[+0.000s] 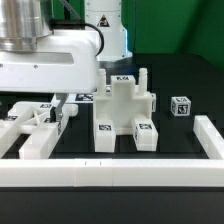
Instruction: Assemble chair
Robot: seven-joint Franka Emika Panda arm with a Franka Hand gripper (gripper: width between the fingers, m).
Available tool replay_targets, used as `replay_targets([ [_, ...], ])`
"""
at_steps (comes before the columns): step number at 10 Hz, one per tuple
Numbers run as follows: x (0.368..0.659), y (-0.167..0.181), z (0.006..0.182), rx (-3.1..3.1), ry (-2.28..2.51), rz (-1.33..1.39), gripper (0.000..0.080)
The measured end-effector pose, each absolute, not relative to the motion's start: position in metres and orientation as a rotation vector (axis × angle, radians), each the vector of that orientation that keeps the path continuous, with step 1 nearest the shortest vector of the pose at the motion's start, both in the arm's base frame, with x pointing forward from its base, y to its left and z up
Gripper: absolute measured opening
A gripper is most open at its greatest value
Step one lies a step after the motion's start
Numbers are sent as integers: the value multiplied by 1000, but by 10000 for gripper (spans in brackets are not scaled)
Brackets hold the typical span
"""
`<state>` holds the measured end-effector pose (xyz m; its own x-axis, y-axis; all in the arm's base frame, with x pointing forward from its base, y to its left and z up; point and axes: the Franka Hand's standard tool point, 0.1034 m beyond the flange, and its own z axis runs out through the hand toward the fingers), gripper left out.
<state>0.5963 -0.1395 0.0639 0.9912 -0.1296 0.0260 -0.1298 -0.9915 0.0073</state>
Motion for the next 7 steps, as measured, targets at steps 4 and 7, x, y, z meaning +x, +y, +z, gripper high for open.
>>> replay_targets([
  [4,598,-134,54,3128,-186,20,648],
  [7,594,-131,38,3118,-191,4,648],
])
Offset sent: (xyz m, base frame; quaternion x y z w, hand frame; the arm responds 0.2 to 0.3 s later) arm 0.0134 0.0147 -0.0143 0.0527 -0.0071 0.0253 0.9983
